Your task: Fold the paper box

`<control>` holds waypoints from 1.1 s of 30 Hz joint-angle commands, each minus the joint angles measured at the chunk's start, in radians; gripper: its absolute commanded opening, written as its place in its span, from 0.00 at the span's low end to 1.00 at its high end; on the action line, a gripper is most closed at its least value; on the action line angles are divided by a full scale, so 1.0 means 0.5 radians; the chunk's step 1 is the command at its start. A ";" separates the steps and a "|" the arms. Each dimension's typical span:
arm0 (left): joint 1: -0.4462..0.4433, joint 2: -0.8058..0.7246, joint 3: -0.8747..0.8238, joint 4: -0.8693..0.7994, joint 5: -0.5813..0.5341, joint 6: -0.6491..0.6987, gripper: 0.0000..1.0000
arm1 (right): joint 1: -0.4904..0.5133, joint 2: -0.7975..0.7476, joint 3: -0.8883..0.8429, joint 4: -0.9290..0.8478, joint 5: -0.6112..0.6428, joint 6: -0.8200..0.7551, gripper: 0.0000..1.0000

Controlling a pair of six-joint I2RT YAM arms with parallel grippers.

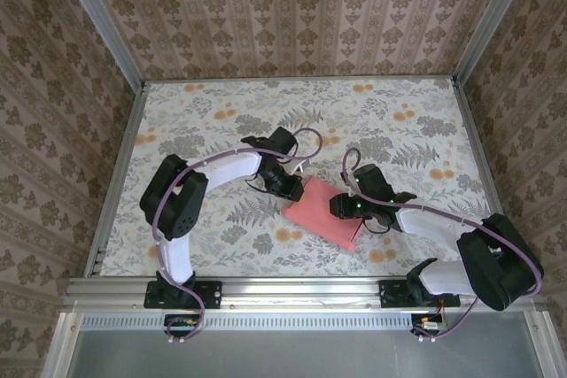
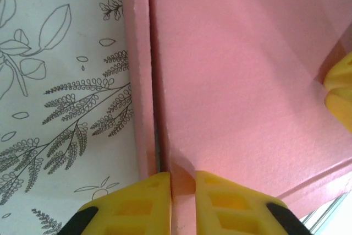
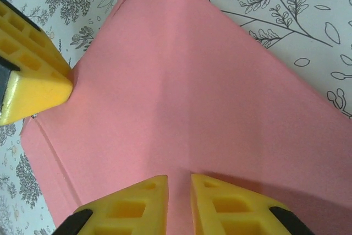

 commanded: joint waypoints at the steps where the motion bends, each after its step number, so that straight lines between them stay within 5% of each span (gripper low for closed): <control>1: -0.009 -0.232 -0.143 0.275 0.049 0.013 0.17 | 0.020 0.013 -0.016 -0.041 0.111 -0.035 0.21; 7: -0.015 -0.405 -0.400 0.674 0.203 -0.043 0.19 | 0.061 0.035 -0.018 0.008 0.188 -0.053 0.21; 15: -0.080 -0.272 -0.480 0.747 0.240 -0.065 0.21 | 0.074 -0.032 -0.004 0.015 0.203 -0.066 0.21; 33: -0.085 -0.194 -0.684 1.098 0.100 -0.228 0.21 | 0.104 -0.460 -0.186 -0.250 -0.234 -0.068 0.21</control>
